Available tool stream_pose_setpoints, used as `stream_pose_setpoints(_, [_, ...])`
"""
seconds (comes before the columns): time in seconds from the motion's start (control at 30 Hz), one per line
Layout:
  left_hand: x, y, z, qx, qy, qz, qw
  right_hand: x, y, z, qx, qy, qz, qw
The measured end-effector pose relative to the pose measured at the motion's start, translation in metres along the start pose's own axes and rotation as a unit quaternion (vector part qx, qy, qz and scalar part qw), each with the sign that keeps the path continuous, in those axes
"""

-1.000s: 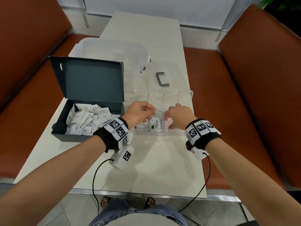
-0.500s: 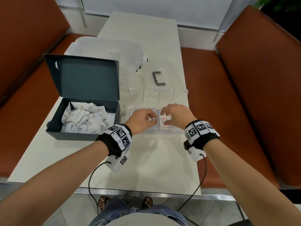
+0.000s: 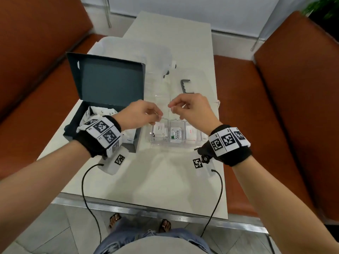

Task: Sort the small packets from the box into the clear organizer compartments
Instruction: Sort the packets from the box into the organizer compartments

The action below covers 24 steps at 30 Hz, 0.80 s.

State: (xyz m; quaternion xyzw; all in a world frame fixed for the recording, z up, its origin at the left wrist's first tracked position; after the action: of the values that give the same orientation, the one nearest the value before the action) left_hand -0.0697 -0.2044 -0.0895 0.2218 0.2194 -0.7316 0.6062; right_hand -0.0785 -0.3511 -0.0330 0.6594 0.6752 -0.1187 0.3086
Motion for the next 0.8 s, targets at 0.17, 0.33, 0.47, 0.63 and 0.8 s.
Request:
stream_pose_setpoints(0.17, [-0.063, -0.006, -0.052, -0.033, 0.035, 0.034, 0.998, 0.093, 0.001, -0.03, -0.018, 0.008, -0.098, 0.995])
stream_pose_setpoints(0.33, [-0.101, -0.002, -0.117, -0.065, 0.185, 0.002, 0.981, 0.179, 0.012, -0.045, -0.037, -0.085, -0.172, 0.981])
stream_pose_setpoints(0.47, [-0.093, -0.008, -0.166, -0.077, 0.368, -0.156, 0.914, 0.24, 0.001, -0.025, -0.015, -0.237, -0.278, 0.931])
stream_pose_setpoints(0.63, [-0.082, -0.008, -0.185, -0.021, 0.401, -0.188, 0.897, 0.265, -0.01, 0.003, 0.03, -0.352, -0.319, 0.88])
stream_pose_setpoints(0.8, [-0.075, -0.011, -0.186, 0.027, 0.391, -0.176, 0.903, 0.272, -0.004, 0.006, 0.064, -0.311, -0.28, 0.906])
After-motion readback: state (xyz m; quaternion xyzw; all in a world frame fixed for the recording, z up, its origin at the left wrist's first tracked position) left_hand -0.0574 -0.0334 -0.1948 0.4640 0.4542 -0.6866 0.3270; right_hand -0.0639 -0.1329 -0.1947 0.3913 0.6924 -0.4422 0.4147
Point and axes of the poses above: each hand's wrist, its own y-axis towards the middle knuckle, its own x-axis out of the palm, z = x × y, the point moved 9 cm from there along y, towards the middle knuckle, and after that the axes turned 12 degrees about z, right-handed, at the moved point
